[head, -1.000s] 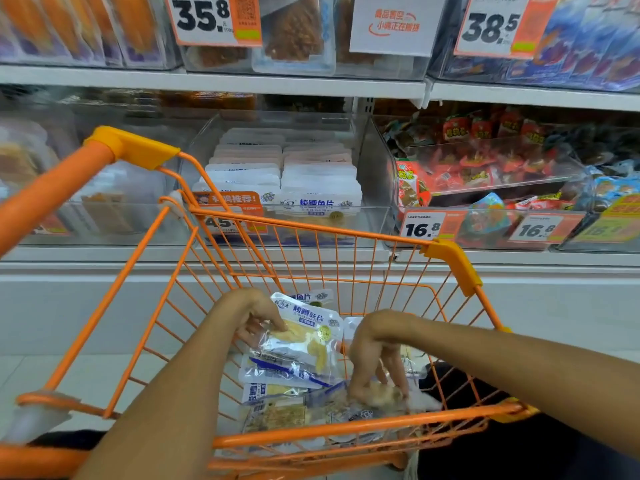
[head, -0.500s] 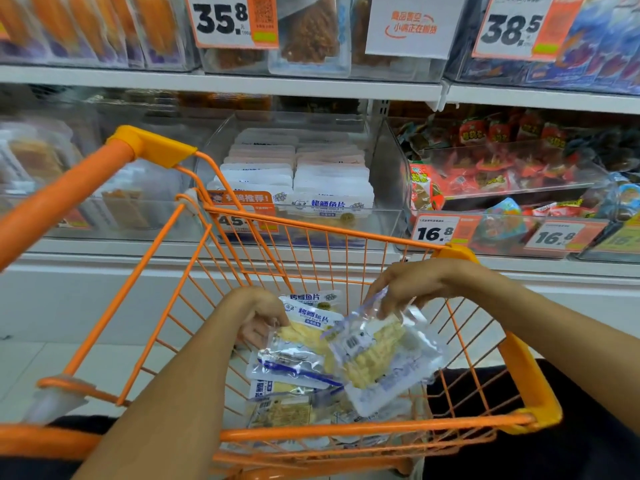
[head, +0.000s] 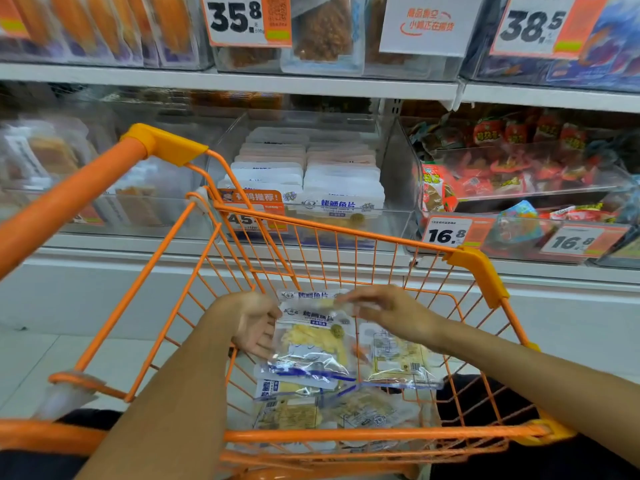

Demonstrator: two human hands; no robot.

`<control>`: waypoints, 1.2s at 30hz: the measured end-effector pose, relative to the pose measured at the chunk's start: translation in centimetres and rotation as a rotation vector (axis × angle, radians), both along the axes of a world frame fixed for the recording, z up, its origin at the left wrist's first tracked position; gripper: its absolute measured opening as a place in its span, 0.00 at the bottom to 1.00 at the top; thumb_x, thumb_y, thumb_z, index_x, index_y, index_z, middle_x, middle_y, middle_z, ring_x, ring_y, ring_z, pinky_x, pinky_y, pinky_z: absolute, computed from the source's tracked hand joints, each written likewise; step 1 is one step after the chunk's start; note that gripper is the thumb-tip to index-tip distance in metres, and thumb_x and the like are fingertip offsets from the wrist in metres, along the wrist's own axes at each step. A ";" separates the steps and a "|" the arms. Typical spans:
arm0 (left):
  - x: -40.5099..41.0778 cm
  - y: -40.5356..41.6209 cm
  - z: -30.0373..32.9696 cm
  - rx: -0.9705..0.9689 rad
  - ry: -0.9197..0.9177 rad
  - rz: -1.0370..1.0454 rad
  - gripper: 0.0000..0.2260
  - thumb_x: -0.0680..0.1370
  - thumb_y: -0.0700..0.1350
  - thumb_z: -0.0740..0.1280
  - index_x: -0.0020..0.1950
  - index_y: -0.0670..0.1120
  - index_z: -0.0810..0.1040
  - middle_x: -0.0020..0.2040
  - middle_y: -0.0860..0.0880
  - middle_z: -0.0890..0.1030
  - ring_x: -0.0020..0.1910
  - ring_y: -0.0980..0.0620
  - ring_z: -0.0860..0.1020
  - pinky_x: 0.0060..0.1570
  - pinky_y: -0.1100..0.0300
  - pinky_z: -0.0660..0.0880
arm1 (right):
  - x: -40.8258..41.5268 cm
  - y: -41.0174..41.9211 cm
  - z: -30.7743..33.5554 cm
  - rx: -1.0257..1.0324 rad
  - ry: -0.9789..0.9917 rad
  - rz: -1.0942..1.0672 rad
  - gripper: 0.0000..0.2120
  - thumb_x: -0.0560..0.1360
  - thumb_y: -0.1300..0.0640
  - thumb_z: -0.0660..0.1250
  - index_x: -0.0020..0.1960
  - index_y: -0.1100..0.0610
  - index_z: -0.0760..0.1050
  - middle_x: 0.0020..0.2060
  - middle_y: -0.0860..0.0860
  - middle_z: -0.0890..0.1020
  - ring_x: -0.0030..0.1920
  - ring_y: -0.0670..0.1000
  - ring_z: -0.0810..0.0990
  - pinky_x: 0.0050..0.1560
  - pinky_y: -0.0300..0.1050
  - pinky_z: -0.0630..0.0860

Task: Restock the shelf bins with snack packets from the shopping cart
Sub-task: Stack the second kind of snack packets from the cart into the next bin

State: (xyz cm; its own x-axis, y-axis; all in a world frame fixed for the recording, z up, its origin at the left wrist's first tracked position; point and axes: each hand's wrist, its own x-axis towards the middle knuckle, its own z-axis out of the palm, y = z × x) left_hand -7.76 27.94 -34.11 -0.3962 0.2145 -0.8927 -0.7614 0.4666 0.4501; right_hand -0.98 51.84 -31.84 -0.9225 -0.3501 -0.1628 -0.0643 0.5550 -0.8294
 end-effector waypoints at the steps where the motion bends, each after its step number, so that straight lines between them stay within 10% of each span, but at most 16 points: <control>1: 0.0 0.0 0.1 0.017 -0.013 0.025 0.24 0.85 0.49 0.50 0.78 0.41 0.51 0.77 0.41 0.59 0.73 0.40 0.63 0.67 0.43 0.67 | 0.0 -0.2 -0.9 0.093 -0.070 0.120 0.16 0.80 0.63 0.61 0.62 0.49 0.78 0.67 0.46 0.74 0.70 0.45 0.69 0.72 0.49 0.64; 8: 0.1 1.7 -0.1 -0.182 0.098 -0.158 0.32 0.78 0.53 0.67 0.77 0.43 0.58 0.76 0.41 0.61 0.59 0.45 0.77 0.62 0.49 0.74 | -0.1 -1.2 -3.5 0.396 -0.153 0.433 0.18 0.81 0.64 0.58 0.68 0.53 0.73 0.76 0.47 0.60 0.76 0.47 0.54 0.74 0.48 0.57; 10: -0.1 2.1 -0.3 -0.225 0.131 -0.200 0.34 0.76 0.51 0.70 0.76 0.41 0.61 0.74 0.41 0.65 0.49 0.50 0.81 0.61 0.52 0.75 | -0.6 -1.3 -2.9 0.292 -0.237 0.300 0.15 0.80 0.65 0.60 0.63 0.54 0.76 0.72 0.49 0.69 0.73 0.48 0.64 0.73 0.48 0.62; 15: 0.3 2.1 -0.2 -0.205 0.205 -0.289 0.33 0.73 0.47 0.73 0.73 0.39 0.64 0.75 0.42 0.64 0.71 0.48 0.68 0.60 0.55 0.76 | -1.8 -1.2 -2.9 0.160 -0.480 -0.289 0.10 0.73 0.63 0.71 0.42 0.58 0.70 0.41 0.55 0.74 0.40 0.50 0.74 0.39 0.42 0.73; 21: 0.9 2.3 -0.3 -0.187 0.238 -0.486 0.31 0.71 0.46 0.75 0.72 0.44 0.69 0.70 0.45 0.72 0.64 0.51 0.75 0.59 0.59 0.77 | -1.1 -1.3 -3.9 0.193 -0.782 -0.206 0.12 0.71 0.62 0.73 0.46 0.55 0.71 0.46 0.51 0.75 0.42 0.48 0.71 0.38 0.37 0.70; 25: 1.2 3.1 -0.3 -0.265 0.134 -0.665 0.26 0.76 0.47 0.70 0.71 0.38 0.69 0.73 0.44 0.67 0.71 0.50 0.68 0.63 0.58 0.73 | -0.7 -1.4 -4.7 0.312 -0.791 -0.157 0.18 0.70 0.61 0.75 0.56 0.56 0.71 0.57 0.54 0.75 0.53 0.49 0.73 0.43 0.39 0.68; 30: 1.7 3.4 -0.1 -0.315 0.035 -0.780 0.21 0.79 0.47 0.65 0.70 0.39 0.71 0.71 0.44 0.70 0.68 0.52 0.72 0.65 0.57 0.72 | -0.4 -1.7 -4.3 0.360 -0.690 -0.117 0.29 0.70 0.59 0.75 0.65 0.61 0.65 0.49 0.51 0.72 0.44 0.49 0.71 0.37 0.37 0.69; 36: 1.1 3.8 1.8 -0.346 0.218 -0.703 0.16 0.76 0.48 0.70 0.59 0.40 0.79 0.45 0.52 0.84 0.55 0.54 0.80 0.50 0.64 0.78 | 0.3 -0.7 -1.0 0.288 -0.559 -0.130 0.31 0.75 0.61 0.70 0.68 0.60 0.52 0.46 0.53 0.76 0.42 0.48 0.76 0.42 0.40 0.77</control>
